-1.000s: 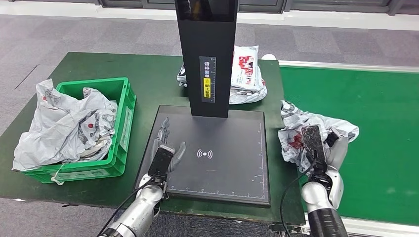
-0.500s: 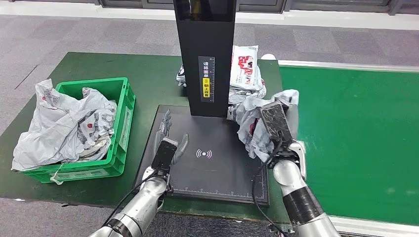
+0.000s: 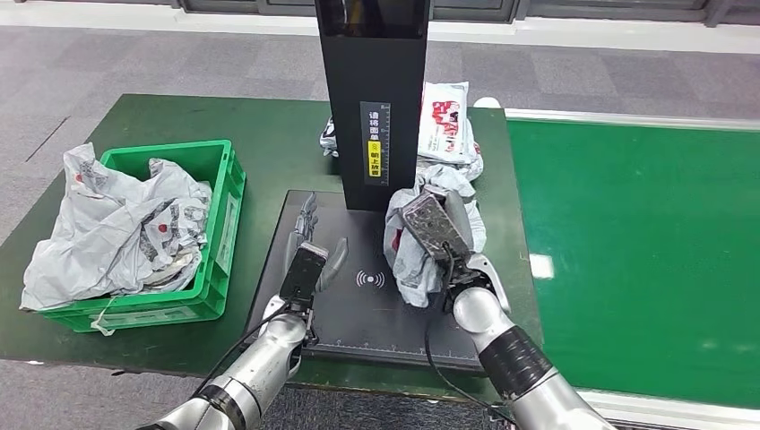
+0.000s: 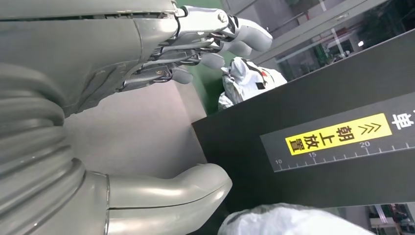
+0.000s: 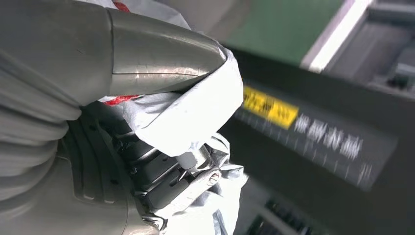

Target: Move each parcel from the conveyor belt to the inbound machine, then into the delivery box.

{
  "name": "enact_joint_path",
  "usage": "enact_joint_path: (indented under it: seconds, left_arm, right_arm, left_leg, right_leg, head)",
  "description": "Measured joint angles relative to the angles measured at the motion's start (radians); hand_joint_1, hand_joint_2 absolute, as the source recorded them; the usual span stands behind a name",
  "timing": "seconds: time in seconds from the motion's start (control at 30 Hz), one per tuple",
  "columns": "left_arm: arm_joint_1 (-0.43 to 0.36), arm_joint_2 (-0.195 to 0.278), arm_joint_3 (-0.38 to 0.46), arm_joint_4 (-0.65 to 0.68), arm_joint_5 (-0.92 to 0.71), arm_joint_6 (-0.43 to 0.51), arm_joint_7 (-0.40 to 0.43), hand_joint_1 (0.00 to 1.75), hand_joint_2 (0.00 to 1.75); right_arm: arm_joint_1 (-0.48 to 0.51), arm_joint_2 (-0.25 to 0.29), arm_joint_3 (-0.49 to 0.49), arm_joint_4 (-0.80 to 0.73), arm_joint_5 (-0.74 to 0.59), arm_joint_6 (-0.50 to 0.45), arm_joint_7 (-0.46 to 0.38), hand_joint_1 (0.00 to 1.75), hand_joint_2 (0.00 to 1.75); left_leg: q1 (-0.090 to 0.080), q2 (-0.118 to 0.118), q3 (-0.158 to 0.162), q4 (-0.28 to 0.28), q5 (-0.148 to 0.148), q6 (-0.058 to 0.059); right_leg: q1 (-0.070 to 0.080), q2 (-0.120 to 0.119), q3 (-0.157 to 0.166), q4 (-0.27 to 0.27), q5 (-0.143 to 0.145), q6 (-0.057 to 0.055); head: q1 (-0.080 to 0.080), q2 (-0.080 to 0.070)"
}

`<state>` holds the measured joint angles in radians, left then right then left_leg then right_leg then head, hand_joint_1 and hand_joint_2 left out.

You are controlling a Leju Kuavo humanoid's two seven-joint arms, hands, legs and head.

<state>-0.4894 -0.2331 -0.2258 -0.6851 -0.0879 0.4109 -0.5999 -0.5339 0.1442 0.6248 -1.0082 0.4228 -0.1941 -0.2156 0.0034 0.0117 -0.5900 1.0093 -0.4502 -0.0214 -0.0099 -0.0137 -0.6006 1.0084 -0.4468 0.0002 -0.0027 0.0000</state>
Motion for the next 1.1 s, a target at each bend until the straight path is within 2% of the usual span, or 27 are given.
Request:
enact_joint_path:
  seconds: [0.47, 0.67, 0.93, 1.1]
  left_arm:
    - [-0.001, 0.000, -0.001, 0.012, 0.000, 0.000, -0.003, 0.00, 1.75]
    - [-0.001, 0.000, -0.003, 0.014, 0.000, 0.001, -0.003, 0.00, 1.75]
    - [-0.007, -0.001, -0.016, 0.021, 0.015, 0.001, -0.007, 0.00, 1.75]
    - [-0.041, -0.018, -0.034, 0.037, 0.010, -0.008, -0.006, 0.00, 1.75]
  right_arm:
    - [-0.007, 0.008, 0.032, 0.008, -0.002, 0.005, 0.002, 1.75, 1.75]
    - [-0.008, 0.010, 0.033, 0.009, -0.048, 0.015, -0.002, 1.75, 1.75]
    - [-0.008, 0.011, 0.033, -0.019, -0.148, -0.002, -0.078, 1.75, 1.75]
    - [-0.032, 0.010, 0.022, -0.071, -0.316, 0.016, -0.179, 1.75, 1.75]
  left_leg:
    - [0.000, 0.000, 0.000, 0.000, 0.000, 0.000]
    - [0.000, 0.000, 0.000, 0.000, 0.000, 0.000]
    - [0.000, 0.000, 0.000, 0.000, 0.000, 0.000]
    - [0.000, 0.000, -0.001, 0.000, 0.000, 0.000]
  right_leg:
    - [0.000, 0.000, 0.000, 0.000, 0.000, 0.000]
    - [0.000, 0.000, 0.000, 0.000, 0.000, 0.000]
    - [0.000, 0.000, 0.000, 0.000, 0.000, 0.000]
    - [0.000, 0.000, -0.001, 0.000, 0.001, 0.000]
  head:
    - [0.000, 0.000]
    - [0.000, 0.000]
    - [0.000, 0.000]
    - [0.000, 0.000]
